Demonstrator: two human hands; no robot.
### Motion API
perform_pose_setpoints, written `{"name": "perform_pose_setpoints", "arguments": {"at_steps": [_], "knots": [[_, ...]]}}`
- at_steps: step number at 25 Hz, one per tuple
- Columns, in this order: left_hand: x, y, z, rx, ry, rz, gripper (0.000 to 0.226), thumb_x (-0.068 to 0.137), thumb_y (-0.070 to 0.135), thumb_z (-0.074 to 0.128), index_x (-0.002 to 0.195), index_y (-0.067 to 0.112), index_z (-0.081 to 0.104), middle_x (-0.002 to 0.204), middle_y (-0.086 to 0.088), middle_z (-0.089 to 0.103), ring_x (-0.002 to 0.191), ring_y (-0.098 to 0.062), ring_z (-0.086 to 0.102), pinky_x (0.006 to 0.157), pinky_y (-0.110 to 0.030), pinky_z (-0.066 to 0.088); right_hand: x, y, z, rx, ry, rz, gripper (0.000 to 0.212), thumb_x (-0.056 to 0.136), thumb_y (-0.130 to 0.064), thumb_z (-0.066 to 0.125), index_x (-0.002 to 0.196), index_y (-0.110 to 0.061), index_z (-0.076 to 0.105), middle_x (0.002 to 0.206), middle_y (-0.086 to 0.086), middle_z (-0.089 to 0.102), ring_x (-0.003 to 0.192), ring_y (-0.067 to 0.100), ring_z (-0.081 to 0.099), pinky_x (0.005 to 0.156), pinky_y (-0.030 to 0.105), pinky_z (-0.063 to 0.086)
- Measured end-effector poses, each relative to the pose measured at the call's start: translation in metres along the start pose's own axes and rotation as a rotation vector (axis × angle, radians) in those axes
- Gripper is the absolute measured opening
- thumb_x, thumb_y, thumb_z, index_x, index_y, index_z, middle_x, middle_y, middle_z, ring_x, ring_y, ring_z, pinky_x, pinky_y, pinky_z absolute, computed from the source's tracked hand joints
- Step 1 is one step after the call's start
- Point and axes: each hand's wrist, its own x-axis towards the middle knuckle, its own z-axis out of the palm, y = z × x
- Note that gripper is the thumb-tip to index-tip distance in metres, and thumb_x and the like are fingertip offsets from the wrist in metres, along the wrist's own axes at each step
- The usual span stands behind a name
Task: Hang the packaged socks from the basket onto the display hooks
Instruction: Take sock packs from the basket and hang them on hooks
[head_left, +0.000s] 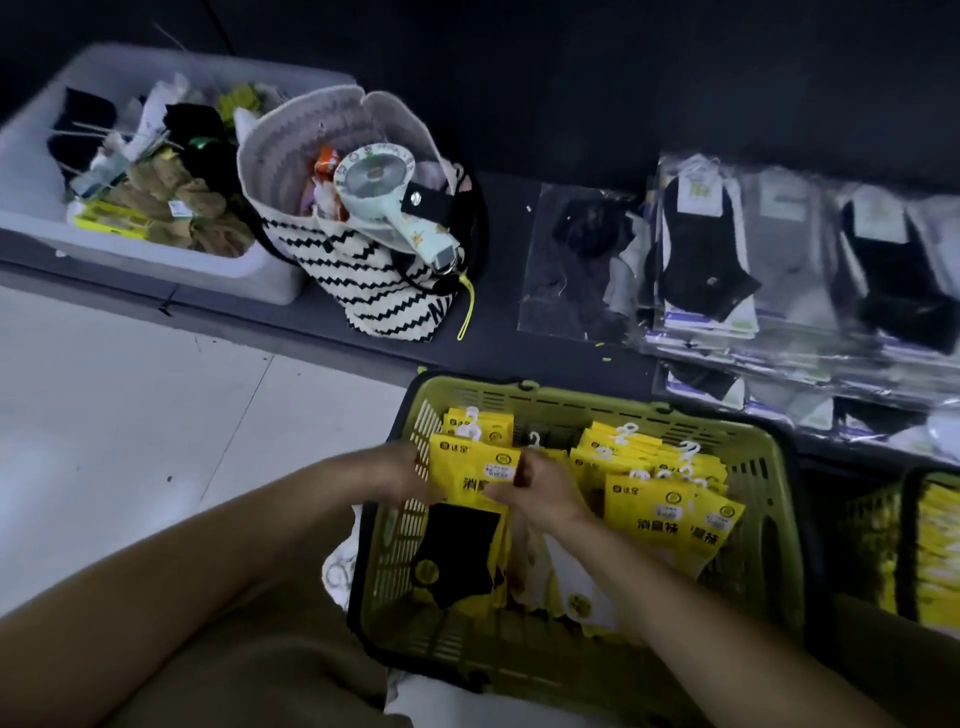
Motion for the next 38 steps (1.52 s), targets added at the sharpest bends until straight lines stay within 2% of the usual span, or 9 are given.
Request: {"name": "perform_pose_setpoints", "arguments": {"at_steps": [2, 4, 8, 13, 15, 20, 26, 31, 38], "knots": [[-0.001, 0.004, 0.005, 0.054, -0.015, 0.04, 0.065, 0.079, 0.034, 0.073, 0.132, 0.013, 0.042, 0.129, -0.005, 0.052, 0.111, -0.019, 0.055, 0.085, -0.027, 0.048, -0.01, -0.008, -0.017, 0.056, -0.012, -0.032, 0.033, 0.075, -0.015, 0.076, 0.102, -0.024, 0.059, 0.108, -0.001, 0.068, 0.102, 0.014, 0.064, 0.089, 0.029, 0.049], [-0.009, 0.007, 0.009, -0.151, -0.065, 0.15, 0.079, 0.077, 0.033, 0.075, 0.141, 0.022, 0.03, 0.136, 0.004, 0.045, 0.124, -0.015, 0.046, 0.096, -0.025, 0.042, -0.019, -0.017, -0.032, 0.071, -0.032, -0.084, 0.03, 0.077, -0.013, 0.075, 0.095, -0.029, 0.058, 0.104, -0.004, 0.067, 0.099, 0.013, 0.063, 0.09, 0.03, 0.048], [-0.034, 0.032, 0.019, -0.449, -0.055, 0.418, 0.041, 0.082, 0.02, 0.07, 0.117, 0.033, 0.054, 0.114, 0.014, 0.066, 0.105, -0.002, 0.062, 0.082, -0.01, 0.048, -0.042, -0.034, -0.056, 0.14, -0.052, -0.196, 0.023, 0.081, -0.013, 0.071, 0.093, -0.029, 0.061, 0.1, -0.007, 0.068, 0.095, 0.014, 0.063, 0.079, 0.026, 0.05], [-0.077, 0.078, 0.023, -0.627, 0.25, 0.594, 0.028, 0.083, 0.01, 0.068, 0.11, 0.015, 0.061, 0.106, -0.005, 0.071, 0.094, -0.017, 0.068, 0.084, -0.027, 0.055, -0.093, -0.066, -0.069, 0.369, 0.203, -0.305, 0.026, 0.071, -0.032, 0.076, 0.091, -0.019, 0.066, 0.1, 0.016, 0.069, 0.095, 0.037, 0.065, 0.078, 0.054, 0.051], [-0.094, 0.095, 0.024, -0.681, 0.319, 0.647, 0.034, 0.082, 0.01, 0.069, 0.114, 0.008, 0.06, 0.108, -0.009, 0.07, 0.094, -0.021, 0.068, 0.086, -0.032, 0.054, -0.109, -0.084, -0.076, 0.328, 0.326, -0.351, 0.043, 0.07, -0.036, 0.078, 0.096, -0.005, 0.061, 0.103, 0.021, 0.066, 0.098, 0.038, 0.063, 0.085, 0.052, 0.051], [-0.135, 0.132, 0.019, -0.864, 0.302, 0.831, 0.046, 0.079, 0.028, 0.065, 0.121, 0.011, 0.058, 0.116, -0.009, 0.068, 0.107, -0.025, 0.065, 0.095, -0.04, 0.05, -0.145, -0.136, -0.11, 0.352, 0.383, -0.542, 0.01, 0.078, -0.021, 0.074, 0.084, -0.022, 0.066, 0.094, 0.002, 0.073, 0.084, 0.013, 0.068, 0.076, 0.026, 0.055], [-0.159, 0.153, -0.002, -0.971, 0.46, 0.955, 0.053, 0.08, 0.042, 0.055, 0.125, 0.014, 0.056, 0.123, -0.008, 0.064, 0.115, -0.029, 0.059, 0.103, -0.051, 0.042, -0.163, -0.183, -0.143, 0.31, 0.403, -0.696, 0.013, 0.087, -0.015, 0.063, 0.092, -0.027, 0.063, 0.095, -0.004, 0.072, 0.088, 0.012, 0.069, 0.08, 0.028, 0.053], [-0.183, 0.177, -0.066, -0.998, 0.653, 1.006, 0.028, 0.084, 0.033, 0.059, 0.106, 0.018, 0.066, 0.107, -0.003, 0.072, 0.1, -0.024, 0.067, 0.092, -0.047, 0.05, -0.171, -0.26, -0.174, 0.253, 0.552, -0.886, 0.014, 0.091, -0.014, 0.057, 0.089, -0.028, 0.059, 0.092, -0.007, 0.069, 0.085, 0.007, 0.066, 0.072, 0.019, 0.051], [-0.207, 0.222, -0.13, -0.952, 0.82, 1.128, 0.008, 0.089, 0.03, 0.059, 0.092, 0.027, 0.066, 0.089, 0.01, 0.074, 0.081, -0.007, 0.07, 0.07, -0.027, 0.054, -0.18, -0.352, -0.207, 0.317, 0.621, -1.007, 0.012, 0.093, -0.019, 0.054, 0.09, -0.029, 0.059, 0.101, -0.001, 0.068, 0.093, 0.013, 0.065, 0.085, 0.032, 0.053]]}}
